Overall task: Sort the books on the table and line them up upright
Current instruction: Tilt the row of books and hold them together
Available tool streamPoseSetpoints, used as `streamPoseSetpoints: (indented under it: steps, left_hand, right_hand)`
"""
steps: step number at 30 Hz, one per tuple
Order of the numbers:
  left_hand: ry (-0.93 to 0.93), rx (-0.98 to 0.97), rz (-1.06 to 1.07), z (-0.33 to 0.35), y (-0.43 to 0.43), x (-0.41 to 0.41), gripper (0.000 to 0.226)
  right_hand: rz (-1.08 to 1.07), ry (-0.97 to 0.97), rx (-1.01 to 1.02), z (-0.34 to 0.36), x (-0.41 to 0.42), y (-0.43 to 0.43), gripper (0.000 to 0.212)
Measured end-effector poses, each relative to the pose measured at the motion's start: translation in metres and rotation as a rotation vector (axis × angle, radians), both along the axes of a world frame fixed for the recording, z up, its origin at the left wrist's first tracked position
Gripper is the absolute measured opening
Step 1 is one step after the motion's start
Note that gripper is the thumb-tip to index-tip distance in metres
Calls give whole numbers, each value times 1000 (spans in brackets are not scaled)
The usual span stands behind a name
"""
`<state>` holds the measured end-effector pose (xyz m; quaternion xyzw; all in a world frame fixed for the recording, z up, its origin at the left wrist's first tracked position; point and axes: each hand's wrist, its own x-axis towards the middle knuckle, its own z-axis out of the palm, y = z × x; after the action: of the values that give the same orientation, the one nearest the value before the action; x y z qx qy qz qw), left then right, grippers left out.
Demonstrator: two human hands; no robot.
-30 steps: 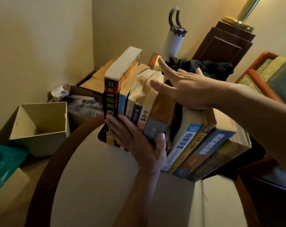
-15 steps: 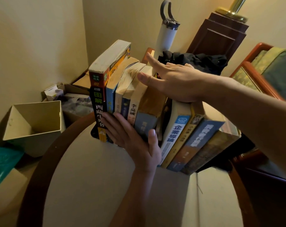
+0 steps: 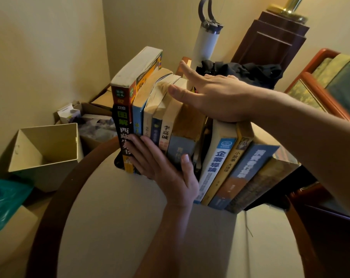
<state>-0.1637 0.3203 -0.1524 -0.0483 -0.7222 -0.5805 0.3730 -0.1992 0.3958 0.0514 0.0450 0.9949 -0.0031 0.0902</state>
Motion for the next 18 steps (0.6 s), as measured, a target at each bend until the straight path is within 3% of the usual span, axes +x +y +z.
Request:
streamPoseSetpoints:
  steps: [9,18]
  left_hand:
    - [13,-25,3,0,0,0,102]
    - [18,-94,-1,1,-1,-3,93]
  right_hand:
    - [-7,-20,22,2,1,-4,86]
    - [-24,-15,39,3,0,-4,85]
